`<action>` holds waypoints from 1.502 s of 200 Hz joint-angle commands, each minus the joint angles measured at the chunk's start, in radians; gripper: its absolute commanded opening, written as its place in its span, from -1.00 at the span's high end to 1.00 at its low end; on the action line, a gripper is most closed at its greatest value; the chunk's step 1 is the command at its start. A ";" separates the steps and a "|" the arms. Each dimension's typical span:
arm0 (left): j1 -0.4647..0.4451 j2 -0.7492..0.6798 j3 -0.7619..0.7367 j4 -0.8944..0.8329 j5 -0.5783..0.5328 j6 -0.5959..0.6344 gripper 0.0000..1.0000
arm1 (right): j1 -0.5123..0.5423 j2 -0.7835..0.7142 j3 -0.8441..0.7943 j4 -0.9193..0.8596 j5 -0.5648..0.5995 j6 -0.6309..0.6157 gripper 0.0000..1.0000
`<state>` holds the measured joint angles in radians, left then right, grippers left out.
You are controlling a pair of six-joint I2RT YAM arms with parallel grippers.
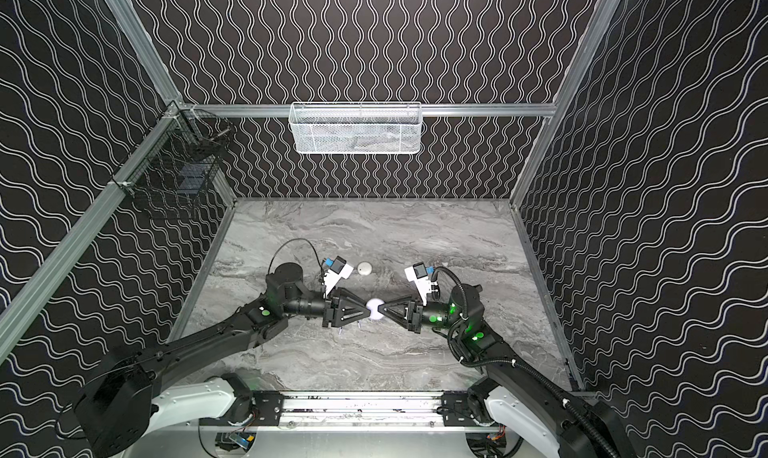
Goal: Insert the wireless bluetooth earbuds into the charging case
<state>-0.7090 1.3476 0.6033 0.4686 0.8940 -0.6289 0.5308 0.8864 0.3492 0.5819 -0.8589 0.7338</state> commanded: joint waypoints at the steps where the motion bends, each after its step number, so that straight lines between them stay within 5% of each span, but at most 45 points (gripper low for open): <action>1: -0.001 -0.003 -0.012 0.107 -0.007 -0.034 0.13 | 0.001 0.004 -0.003 0.056 0.043 0.059 0.68; 93: -0.005 0.015 -0.050 0.292 -0.017 -0.123 0.13 | 0.001 0.081 -0.071 0.372 0.037 0.252 0.67; 300: -0.028 0.050 -0.051 0.355 -0.033 -0.145 0.41 | 0.002 0.141 -0.071 0.468 0.057 0.277 0.68</action>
<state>-0.7319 1.3911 0.5499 0.7475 0.8352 -0.7780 0.5320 1.0252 0.2733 1.0267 -0.8249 1.0027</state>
